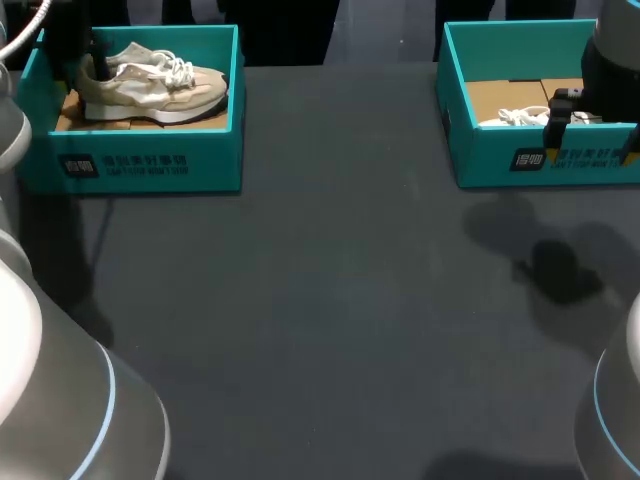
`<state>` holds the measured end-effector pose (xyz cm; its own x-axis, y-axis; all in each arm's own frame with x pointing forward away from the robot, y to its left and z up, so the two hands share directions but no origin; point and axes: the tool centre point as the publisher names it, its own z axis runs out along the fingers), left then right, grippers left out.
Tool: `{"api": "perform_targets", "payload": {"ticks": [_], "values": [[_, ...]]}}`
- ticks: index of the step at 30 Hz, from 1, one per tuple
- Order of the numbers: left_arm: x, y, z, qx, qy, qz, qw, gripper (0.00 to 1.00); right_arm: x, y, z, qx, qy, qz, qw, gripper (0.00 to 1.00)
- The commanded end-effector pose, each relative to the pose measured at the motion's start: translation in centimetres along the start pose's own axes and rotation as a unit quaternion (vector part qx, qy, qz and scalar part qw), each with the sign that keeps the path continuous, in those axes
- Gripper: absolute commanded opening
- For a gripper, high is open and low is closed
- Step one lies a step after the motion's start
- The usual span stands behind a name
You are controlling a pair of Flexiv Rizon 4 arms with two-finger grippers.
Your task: Take the shoe out of the shoebox, open the shoe tongue, remove and reinsert the insole, then place the shoe into the shoebox
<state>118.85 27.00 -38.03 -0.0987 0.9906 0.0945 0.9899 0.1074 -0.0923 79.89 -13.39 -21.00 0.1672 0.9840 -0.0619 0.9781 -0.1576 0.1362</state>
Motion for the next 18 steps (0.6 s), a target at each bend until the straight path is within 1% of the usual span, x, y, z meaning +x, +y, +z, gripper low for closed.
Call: {"api": "perform_targets", "payload": {"ticks": [1, 2, 4, 10, 11, 12, 13, 16, 17, 18], "values": [[0.18, 1.42, 0.43, 0.023, 0.001, 0.0, 1.0, 0.61, 0.01, 0.0, 0.05, 0.0, 0.0, 0.0, 1.0, 1.0], [0.24, 1.49, 0.43, 0.023, 0.001, -0.001, 1.0, 0.63, 0.01, 0.0, 0.05, 0.0, 0.0, 0.0, 1.0, 1.0], [0.48, 1.65, 0.25, 0.022, 0.0, -0.003, 1.0, 0.71, 0.01, 0.0, 0.05, 0.0, 0.0, 0.0, 1.0, 1.0], [0.77, 1.83, -0.2, 0.016, 0.0, -0.003, 1.0, 0.65, 0.01, 0.0, 0.05, 0.0, 0.0, 0.0, 1.0, 1.0], [0.77, 1.89, -0.22, 0.015, 0.001, -0.002, 1.0, 0.62, 0.01, 0.0, 0.05, 0.0, 0.0, 0.0, 1.0, 1.0], [0.77, 1.95, -0.23, 0.015, 0.001, -0.003, 1.0, 0.57, 0.01, 0.0, 0.05, 0.0, 0.0, 0.0, 1.0, 1.0], [0.76, 2.0, -0.24, 0.014, 0.002, -0.003, 1.0, 0.49, 0.01, 0.0, 0.05, 0.0, 0.0, 0.0, 1.0, 1.0], [0.72, 2.13, -0.34, 0.013, 0.002, -0.004, 1.0, 0.37, 0.01, 0.0, 0.05, 0.0, 0.0, 0.0, 1.0, 1.0], [0.71, 2.15, -0.38, 0.013, 0.002, -0.004, 1.0, 0.15, 0.01, 0.0, 0.05, 0.0, 0.0, 0.0, 1.0, 1.0], [0.69, 2.17, -0.4, 0.013, 0.002, -0.003, 1.0, 0.0, 0.01, 0.0, 0.05, 0.0, 0.0, 0.0, 1.0, 1.0]]}}
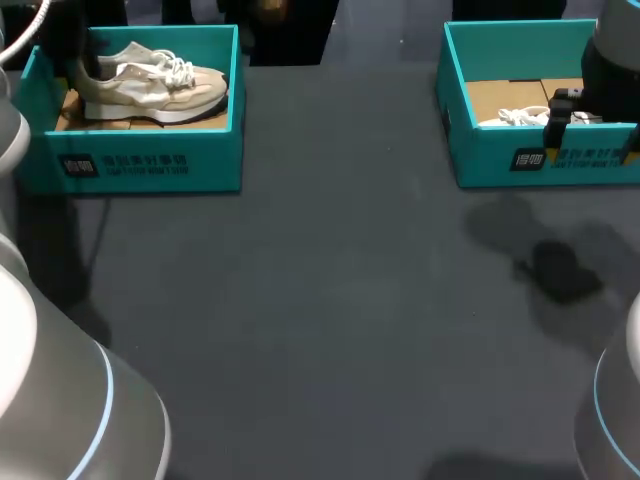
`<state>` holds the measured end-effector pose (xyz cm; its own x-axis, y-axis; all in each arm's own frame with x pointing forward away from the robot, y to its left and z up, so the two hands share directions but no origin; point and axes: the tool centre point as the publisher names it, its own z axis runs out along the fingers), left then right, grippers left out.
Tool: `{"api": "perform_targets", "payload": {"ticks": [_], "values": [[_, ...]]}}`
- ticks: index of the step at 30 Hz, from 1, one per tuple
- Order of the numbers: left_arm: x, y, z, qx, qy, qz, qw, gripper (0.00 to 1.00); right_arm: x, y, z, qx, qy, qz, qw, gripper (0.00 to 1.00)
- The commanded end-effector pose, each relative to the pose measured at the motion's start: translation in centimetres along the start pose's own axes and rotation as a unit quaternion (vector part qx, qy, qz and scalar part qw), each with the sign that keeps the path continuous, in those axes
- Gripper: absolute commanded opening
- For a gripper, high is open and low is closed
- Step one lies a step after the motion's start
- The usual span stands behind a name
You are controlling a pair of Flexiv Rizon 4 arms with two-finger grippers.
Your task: Take the shoe out of the shoebox, open the shoe tongue, remove and reinsert the insole, then place the shoe into the shoebox
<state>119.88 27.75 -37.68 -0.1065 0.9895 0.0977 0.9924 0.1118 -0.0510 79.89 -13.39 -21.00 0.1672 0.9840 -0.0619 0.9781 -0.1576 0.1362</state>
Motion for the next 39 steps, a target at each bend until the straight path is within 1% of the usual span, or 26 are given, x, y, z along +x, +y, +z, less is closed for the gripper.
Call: {"api": "perform_targets", "payload": {"ticks": [1, 6, 11, 15, 21, 28, 34, 39], "values": [[0.0, 1.1, 0.0, 0.033, 0.001, 0.002, 0.999, 0.0, 0.0, 0.0, 0.1, 0.0, 0.0, 0.0, 1.0, 1.0], [-0.1, 0.8, -0.2, 0.034, -0.001, 0.008, 0.999, 0.0, 0.0, 0.0, 0.1, 0.0, 0.0, 0.0, 1.0, 1.0], [0.5, 0.2, -0.8, 0.035, -0.005, 0.012, 0.999, 0.0, 0.0, 0.0, 0.1, 0.0, 0.0, 0.0, 1.0, 1.0], [1.1, -0.4, -1.7, 0.029, -0.011, 0.015, 0.999, 0.0, 0.0, 0.0, 0.1, 0.0, 0.0, 0.0, 1.0, 1.0], [2.0, -1.4, -4.7, 0.005, -0.024, 0.019, 1.0, 0.0, 0.0, 0.0, 0.1, 0.0, 0.0, 0.0, 1.0, 1.0], [2.4, -2.7, -8.7, -0.027, -0.033, 0.037, 0.998, 0.0, 0.0, 0.0, 0.1, 0.0, 0.0, 0.0, 1.0, 1.0], [2.6, -3.8, -11.0, -0.037, -0.031, 0.048, 0.998, 0.0, 0.0, 0.0, 0.1, 0.0, 0.0, 0.0, 1.0, 1.0], [2.7, -4.9, -13.8, -0.049, -0.025, 0.055, 0.997, 0.0, 0.0, 0.0, 0.1, 0.0, 0.0, 0.0, 1.0, 1.0]]}}
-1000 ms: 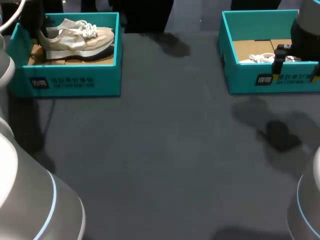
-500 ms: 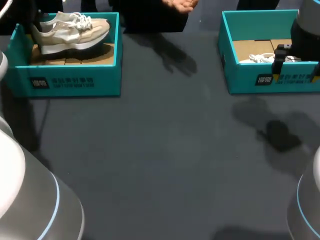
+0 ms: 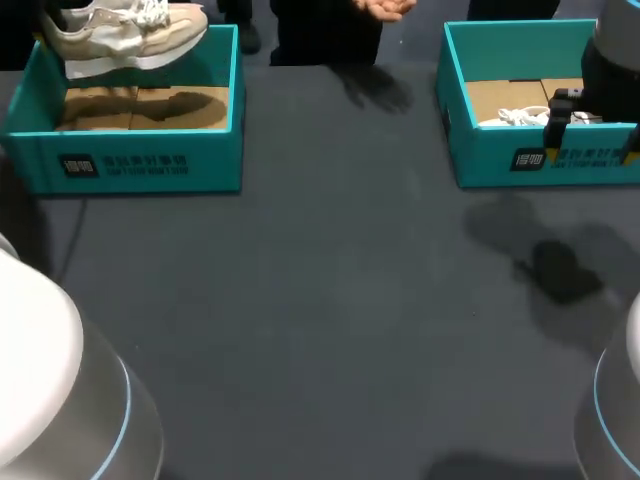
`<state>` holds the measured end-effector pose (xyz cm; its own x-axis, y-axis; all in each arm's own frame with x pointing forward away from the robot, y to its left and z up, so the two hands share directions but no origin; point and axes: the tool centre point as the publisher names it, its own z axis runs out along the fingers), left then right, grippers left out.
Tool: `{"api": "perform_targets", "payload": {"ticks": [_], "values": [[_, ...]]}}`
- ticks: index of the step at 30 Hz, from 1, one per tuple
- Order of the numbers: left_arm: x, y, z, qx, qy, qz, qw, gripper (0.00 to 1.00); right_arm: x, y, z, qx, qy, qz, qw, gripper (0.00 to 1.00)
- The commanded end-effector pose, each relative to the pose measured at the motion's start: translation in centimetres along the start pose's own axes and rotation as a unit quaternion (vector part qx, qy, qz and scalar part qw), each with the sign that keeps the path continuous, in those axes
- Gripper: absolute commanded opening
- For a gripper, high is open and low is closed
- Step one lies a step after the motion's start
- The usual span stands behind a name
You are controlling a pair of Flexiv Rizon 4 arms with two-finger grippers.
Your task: Take the shoe out of the shoebox, open the shoe tongue, remove and reinsert the insole, then place the shoe into the shoebox
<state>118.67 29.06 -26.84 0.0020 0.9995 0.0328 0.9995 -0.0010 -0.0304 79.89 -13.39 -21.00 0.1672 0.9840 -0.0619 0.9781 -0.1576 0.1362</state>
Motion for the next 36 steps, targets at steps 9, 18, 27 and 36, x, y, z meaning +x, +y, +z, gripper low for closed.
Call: {"api": "perform_targets", "payload": {"ticks": [9, 18, 27, 36], "values": [[-0.9, -6.6, -8.0, -0.053, 0.036, 0.005, 0.998, 0.0, 0.0, 0.0, 0.0, 0.0, 0.0, 0.0, 1.0, 1.0], [-3.6, -12.4, -11.6, -0.065, 0.058, 0.003, 0.996, 0.0, 0.0, 0.0, 0.0, 0.0, 0.0, 0.0, 1.0, 1.0], [-7.1, -19.0, -12.9, -0.074, 0.074, 0.0, 0.994, 0.0, 0.0, 0.0, 0.0, 0.0, 0.0, 0.0, 1.0, 1.0], [-10.3, -24.4, -13.0, -0.071, 0.079, 0.004, 0.994, 0.0, 0.0, 0.0, 0.0, 0.0, 0.0, 0.0, 1.0, 1.0]]}}
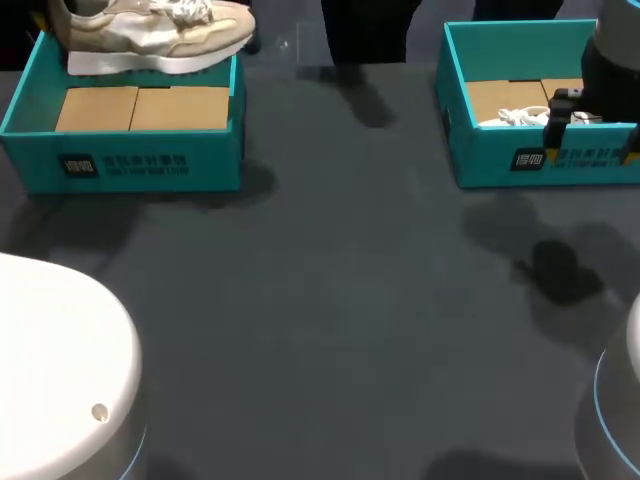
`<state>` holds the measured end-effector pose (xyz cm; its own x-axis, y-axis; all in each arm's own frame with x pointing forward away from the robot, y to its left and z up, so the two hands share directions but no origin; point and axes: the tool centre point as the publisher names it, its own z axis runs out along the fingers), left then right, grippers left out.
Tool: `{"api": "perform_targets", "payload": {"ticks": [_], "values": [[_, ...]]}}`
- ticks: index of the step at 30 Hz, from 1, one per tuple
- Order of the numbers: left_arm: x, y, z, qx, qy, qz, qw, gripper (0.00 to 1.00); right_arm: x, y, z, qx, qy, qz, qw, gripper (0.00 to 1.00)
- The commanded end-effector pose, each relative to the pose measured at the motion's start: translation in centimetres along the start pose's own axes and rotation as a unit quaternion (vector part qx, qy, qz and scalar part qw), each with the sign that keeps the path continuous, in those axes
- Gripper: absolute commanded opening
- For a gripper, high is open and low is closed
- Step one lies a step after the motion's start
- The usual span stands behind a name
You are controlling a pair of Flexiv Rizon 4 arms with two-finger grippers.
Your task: Take the shoe out of the shoebox, open the shoe tongue, remove and reinsert the insole, then place the shoe into the shoebox
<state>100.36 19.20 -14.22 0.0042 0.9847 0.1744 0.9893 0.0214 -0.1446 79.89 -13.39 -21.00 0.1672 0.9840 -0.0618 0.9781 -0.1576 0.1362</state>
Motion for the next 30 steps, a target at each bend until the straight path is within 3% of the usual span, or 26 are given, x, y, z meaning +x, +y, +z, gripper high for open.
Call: {"api": "perform_targets", "payload": {"ticks": [1, 10, 19, 25, 30], "values": [[-0.7, -5.7, 0.0, -0.129, 0.008, 0.0, 0.992, 0.0, 0.0, 0.0, 0.1, 0.0, 0.0, 0.0, 1.0, 1.0], [-0.7, -5.7, 0.0, -0.129, 0.008, 0.0, 0.992, 0.0, 0.0, 0.0, 0.1, 0.0, 0.0, 0.0, 1.0, 1.0], [-6.1, -11.9, 1.0, -0.116, 0.042, -0.039, 0.992, 0.0, 0.0, 0.0, 0.1, 0.0, 0.0, 0.0, 1.0, 1.0], [-9.2, -15.6, 2.3, -0.116, 0.035, -0.03, 0.992, 0.0, 0.0, 0.0, 0.1, 0.0, 0.0, 0.0, 1.0, 1.0], [-11.2, -17.3, 3.2, -0.114, 0.04, -0.033, 0.992, 0.0, 0.0, 0.0, 0.1, 0.0, 0.0, 0.0, 1.0, 1.0]]}}
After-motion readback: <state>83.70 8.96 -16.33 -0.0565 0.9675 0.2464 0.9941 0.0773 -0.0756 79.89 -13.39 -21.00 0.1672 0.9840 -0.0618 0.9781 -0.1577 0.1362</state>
